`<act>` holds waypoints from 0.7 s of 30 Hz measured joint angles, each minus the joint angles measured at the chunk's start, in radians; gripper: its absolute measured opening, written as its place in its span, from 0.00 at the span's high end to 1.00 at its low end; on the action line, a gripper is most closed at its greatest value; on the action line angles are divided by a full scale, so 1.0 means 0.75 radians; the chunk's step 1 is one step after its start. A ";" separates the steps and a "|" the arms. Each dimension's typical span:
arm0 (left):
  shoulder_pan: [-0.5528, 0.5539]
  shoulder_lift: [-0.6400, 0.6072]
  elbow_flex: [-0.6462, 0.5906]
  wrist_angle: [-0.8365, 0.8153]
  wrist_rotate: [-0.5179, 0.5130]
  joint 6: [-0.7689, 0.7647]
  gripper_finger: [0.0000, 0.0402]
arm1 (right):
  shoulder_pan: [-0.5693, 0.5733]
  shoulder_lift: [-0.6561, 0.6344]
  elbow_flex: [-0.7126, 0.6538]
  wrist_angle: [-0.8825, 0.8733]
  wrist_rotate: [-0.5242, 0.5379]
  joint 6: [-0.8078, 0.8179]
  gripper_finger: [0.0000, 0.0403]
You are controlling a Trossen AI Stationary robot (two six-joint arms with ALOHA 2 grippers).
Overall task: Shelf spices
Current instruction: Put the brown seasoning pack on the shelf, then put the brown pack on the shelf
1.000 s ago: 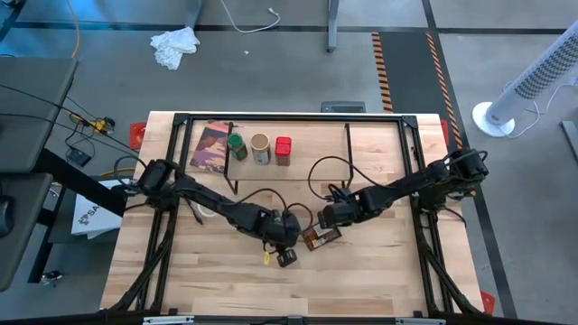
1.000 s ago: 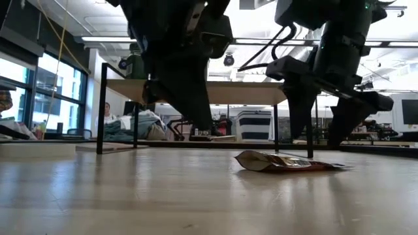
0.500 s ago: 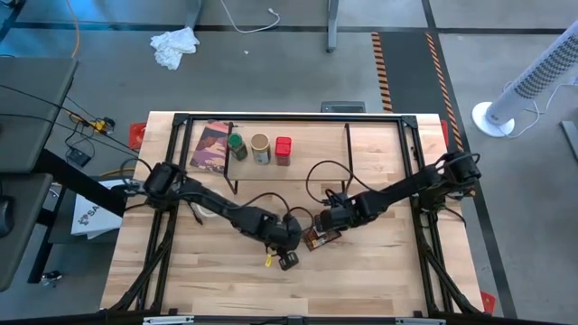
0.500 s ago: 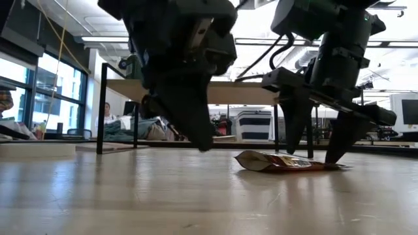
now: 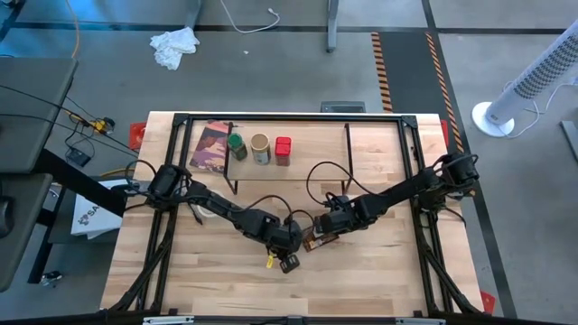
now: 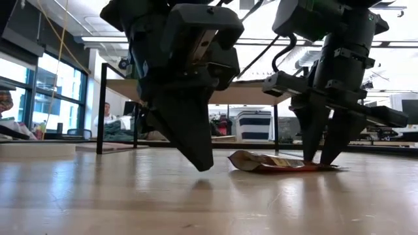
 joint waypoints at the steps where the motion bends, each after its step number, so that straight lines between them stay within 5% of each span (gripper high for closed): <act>1: 0.000 0.000 0.000 -0.001 0.000 -0.002 1.00 | 0.001 0.001 -0.001 0.000 -0.002 0.004 0.82; 5: 0.000 0.000 0.000 -0.008 -0.002 -0.001 1.00 | 0.002 0.001 -0.002 0.004 -0.007 0.004 0.98; 14: 0.002 -0.060 0.000 -0.107 -0.012 0.114 1.00 | 0.043 -0.094 -0.010 -0.012 0.029 -0.025 1.00; 21: 0.009 -0.254 0.000 -0.242 -0.175 0.323 1.00 | 0.126 -0.317 -0.007 -0.050 0.229 -0.032 1.00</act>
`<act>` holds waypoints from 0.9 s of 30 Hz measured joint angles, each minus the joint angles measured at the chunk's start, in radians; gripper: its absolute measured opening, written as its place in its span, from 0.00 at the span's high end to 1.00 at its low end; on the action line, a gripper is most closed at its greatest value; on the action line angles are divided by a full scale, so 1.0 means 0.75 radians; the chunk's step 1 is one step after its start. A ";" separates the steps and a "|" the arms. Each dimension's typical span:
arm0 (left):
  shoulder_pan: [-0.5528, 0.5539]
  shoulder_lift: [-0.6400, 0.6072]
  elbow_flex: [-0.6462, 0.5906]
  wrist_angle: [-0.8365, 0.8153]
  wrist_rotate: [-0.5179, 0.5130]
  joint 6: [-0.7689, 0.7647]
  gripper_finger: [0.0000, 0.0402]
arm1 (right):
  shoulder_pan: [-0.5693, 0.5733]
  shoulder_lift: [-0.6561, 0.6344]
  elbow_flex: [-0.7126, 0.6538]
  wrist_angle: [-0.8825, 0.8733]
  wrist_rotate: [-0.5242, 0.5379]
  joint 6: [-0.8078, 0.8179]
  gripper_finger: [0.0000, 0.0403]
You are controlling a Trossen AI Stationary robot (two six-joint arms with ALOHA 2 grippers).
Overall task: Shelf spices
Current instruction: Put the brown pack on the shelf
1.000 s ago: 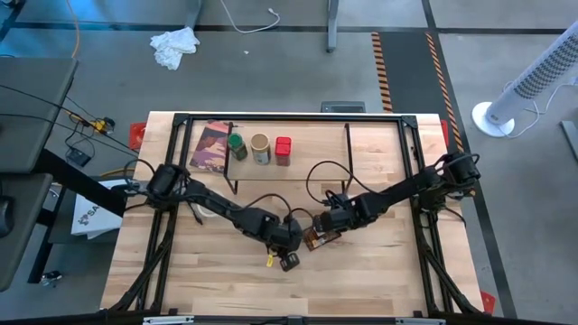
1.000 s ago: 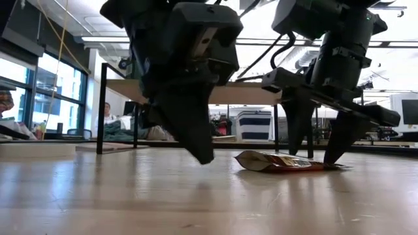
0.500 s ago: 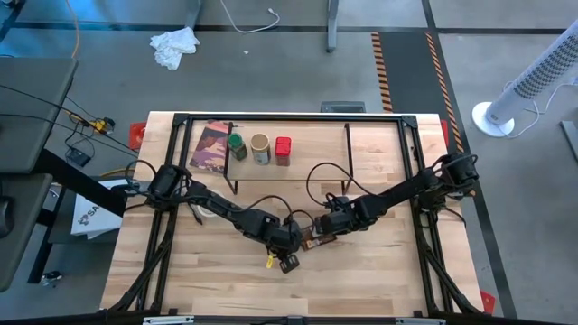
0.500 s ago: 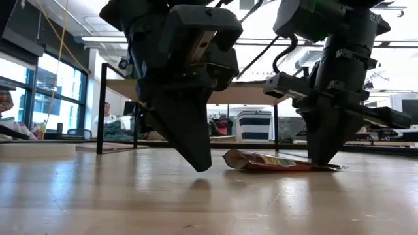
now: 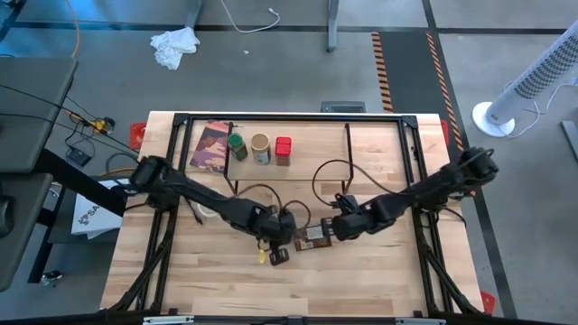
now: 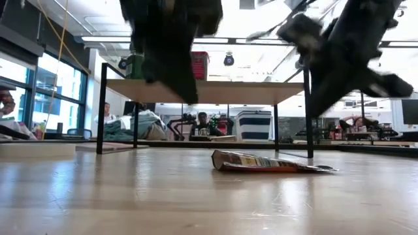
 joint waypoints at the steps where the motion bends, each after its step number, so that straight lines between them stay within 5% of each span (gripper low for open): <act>1: 0.002 -0.031 0.000 -0.007 -0.024 0.024 1.00 | 0.014 -0.034 0.000 0.001 0.026 0.001 1.00; 7: 0.026 -0.175 0.001 0.007 -0.109 0.174 1.00 | 0.077 -0.187 0.002 0.008 0.173 -0.046 1.00; 14: 0.071 -0.094 0.002 0.016 0.050 0.228 1.00 | 0.126 -0.256 0.003 0.015 0.180 -0.131 1.00; 21: 0.063 0.095 0.001 0.219 0.154 0.118 1.00 | 0.153 -0.155 0.004 0.013 0.060 -0.146 1.00; 27: 0.064 0.138 0.000 0.191 0.199 0.043 1.00 | 0.131 -0.010 0.004 0.234 0.013 -0.426 0.97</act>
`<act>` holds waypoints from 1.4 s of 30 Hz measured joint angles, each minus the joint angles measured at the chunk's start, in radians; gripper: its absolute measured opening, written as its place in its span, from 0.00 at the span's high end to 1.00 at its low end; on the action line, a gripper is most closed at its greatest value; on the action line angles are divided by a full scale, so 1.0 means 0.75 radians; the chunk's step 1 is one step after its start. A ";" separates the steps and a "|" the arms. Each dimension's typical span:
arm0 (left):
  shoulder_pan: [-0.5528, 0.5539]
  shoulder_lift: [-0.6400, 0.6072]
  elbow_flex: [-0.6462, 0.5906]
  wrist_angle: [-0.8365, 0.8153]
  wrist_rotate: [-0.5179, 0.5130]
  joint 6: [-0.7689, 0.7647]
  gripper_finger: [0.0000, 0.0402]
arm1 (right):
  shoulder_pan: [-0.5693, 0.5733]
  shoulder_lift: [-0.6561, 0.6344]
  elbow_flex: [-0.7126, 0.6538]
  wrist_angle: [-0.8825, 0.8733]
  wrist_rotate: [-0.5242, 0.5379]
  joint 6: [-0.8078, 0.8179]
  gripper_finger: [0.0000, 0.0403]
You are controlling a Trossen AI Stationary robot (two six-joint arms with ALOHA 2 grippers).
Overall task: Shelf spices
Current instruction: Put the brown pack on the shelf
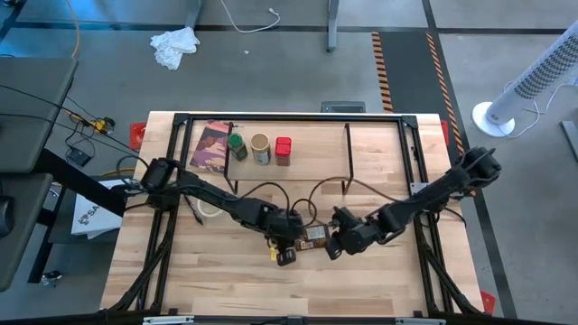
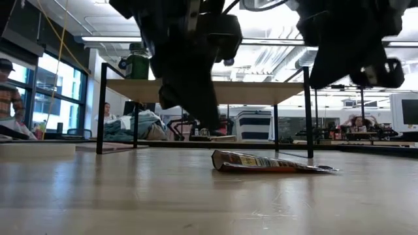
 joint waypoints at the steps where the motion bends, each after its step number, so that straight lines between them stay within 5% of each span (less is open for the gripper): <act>1: 0.000 -0.001 0.001 -0.035 -0.009 -0.003 1.00 | -0.008 0.020 0.000 0.011 -0.028 -0.025 0.95; 7: 0.004 -0.007 0.000 -0.265 -0.109 -0.072 1.00 | -0.048 0.062 0.001 -0.021 -0.152 -0.046 0.81; 16: 0.021 0.115 0.001 0.055 -0.026 -0.235 1.00 | -0.049 0.034 0.001 -0.085 -0.131 -0.103 0.79; 20: 0.012 0.168 0.037 0.031 0.042 -0.249 1.00 | -0.046 0.003 0.001 -0.155 -0.134 -0.104 0.79; 28: 0.017 0.171 0.072 0.110 -0.042 -0.227 1.00 | -0.036 -0.037 0.001 -0.206 -0.072 -0.174 0.79; 36: 0.030 0.207 0.196 0.151 -0.115 -0.159 1.00 | -0.040 -0.037 0.001 -0.190 -0.003 -0.501 0.76; 42: 0.024 0.194 0.317 -0.105 -0.049 -0.047 1.00 | -0.071 -0.037 0.001 -0.203 -0.014 -0.783 0.59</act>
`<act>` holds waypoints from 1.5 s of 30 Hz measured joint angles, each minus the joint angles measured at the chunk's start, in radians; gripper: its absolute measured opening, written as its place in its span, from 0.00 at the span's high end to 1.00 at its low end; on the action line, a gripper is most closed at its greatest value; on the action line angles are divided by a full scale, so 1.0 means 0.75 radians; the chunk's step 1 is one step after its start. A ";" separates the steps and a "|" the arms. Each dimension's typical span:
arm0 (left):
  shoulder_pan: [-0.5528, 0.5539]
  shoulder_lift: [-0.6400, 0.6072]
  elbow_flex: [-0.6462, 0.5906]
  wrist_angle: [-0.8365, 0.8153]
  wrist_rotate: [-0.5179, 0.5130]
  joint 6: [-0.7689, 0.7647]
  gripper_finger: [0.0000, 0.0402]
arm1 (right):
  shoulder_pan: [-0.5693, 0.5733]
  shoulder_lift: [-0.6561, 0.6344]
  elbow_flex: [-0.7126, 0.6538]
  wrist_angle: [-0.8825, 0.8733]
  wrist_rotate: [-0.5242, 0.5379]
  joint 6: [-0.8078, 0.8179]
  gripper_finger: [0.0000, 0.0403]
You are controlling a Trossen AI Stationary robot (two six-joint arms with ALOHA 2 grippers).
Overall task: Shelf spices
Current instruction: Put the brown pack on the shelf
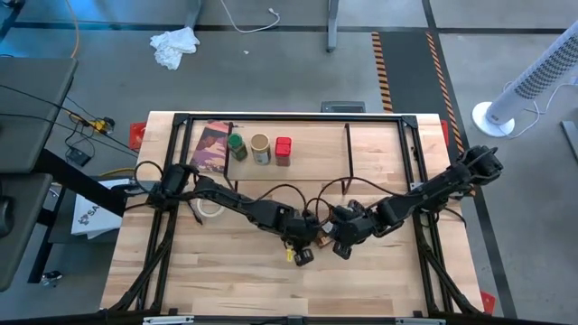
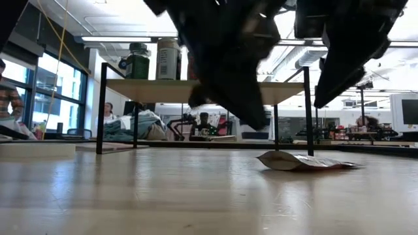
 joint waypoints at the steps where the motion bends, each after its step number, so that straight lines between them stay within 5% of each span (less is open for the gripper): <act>1: -0.003 -0.017 0.016 -0.057 -0.002 0.046 1.00 | -0.005 0.000 0.000 0.004 0.002 -0.060 0.55; 10: -0.017 -0.329 0.047 -0.394 -0.422 0.275 1.00 | -0.065 0.084 0.001 0.001 -0.034 -0.446 0.28; 18: -0.021 -0.675 0.047 -0.641 -0.733 0.161 1.00 | -0.094 0.170 0.001 -0.031 -0.242 -0.684 0.25; 24: 0.003 -0.864 0.036 -0.710 -0.876 0.264 1.00 | -0.134 0.171 0.001 -0.099 -0.229 -0.797 0.25; 30: 0.094 -0.961 0.035 -0.712 -0.887 0.425 1.00 | -0.232 0.171 0.001 -0.144 -0.232 -0.780 0.25; 36: 0.196 -0.977 0.035 -0.712 -0.740 0.568 1.00 | -0.323 0.179 0.001 -0.160 -0.271 -0.767 0.25; 45: 0.260 -0.976 0.035 -0.705 -0.648 0.501 1.00 | -0.331 0.280 0.003 -0.107 -0.322 -0.812 0.25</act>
